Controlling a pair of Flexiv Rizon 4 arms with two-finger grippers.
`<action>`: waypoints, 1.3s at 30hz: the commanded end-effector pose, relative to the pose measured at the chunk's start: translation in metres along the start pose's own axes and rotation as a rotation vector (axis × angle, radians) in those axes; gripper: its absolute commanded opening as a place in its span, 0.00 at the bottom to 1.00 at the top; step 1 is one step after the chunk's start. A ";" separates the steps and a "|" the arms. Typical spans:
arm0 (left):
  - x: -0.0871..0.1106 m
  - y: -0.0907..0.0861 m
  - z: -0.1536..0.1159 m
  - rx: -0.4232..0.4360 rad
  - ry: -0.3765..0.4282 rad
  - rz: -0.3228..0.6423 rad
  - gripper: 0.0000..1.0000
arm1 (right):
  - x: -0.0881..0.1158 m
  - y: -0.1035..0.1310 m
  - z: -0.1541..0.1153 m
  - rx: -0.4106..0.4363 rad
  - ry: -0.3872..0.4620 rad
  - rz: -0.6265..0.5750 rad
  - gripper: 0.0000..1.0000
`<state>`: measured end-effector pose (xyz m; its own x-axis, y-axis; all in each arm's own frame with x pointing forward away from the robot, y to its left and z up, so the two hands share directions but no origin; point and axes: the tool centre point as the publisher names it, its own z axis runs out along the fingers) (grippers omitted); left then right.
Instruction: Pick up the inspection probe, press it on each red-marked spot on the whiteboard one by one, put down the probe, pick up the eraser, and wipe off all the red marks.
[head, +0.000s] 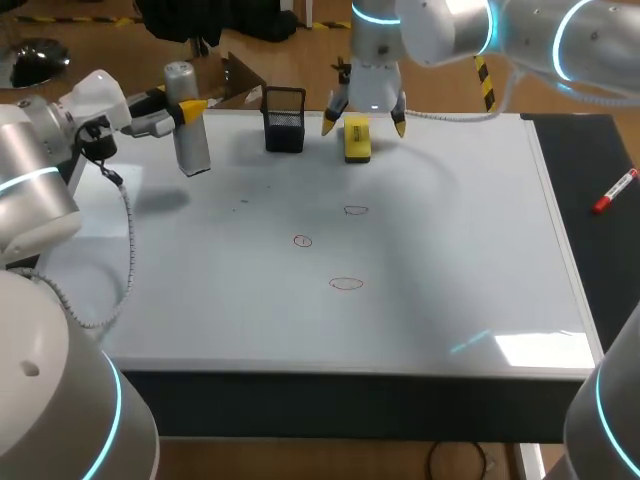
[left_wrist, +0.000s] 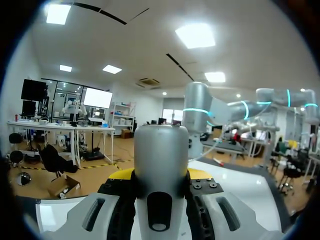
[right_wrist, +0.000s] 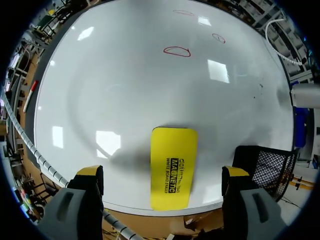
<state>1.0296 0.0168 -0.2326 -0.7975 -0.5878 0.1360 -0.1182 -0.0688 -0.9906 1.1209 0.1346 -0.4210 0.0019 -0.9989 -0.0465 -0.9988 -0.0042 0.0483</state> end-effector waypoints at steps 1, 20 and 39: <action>0.002 -0.001 0.000 0.003 -0.008 0.002 0.00 | -0.002 -0.005 0.003 -0.012 0.020 0.002 1.00; 0.002 -0.001 0.000 0.003 -0.008 0.002 0.00 | 0.008 -0.004 0.009 -0.017 0.051 0.021 0.00; 0.002 -0.001 0.000 0.003 -0.008 0.002 0.00 | 0.030 -0.008 -0.054 0.021 -0.007 0.161 0.00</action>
<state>1.0294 0.0169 -0.2324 -0.7975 -0.5878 0.1360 -0.1184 -0.0684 -0.9906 1.1440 0.1113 -0.3917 -0.1600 -0.9859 -0.0487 -0.9862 0.1575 0.0513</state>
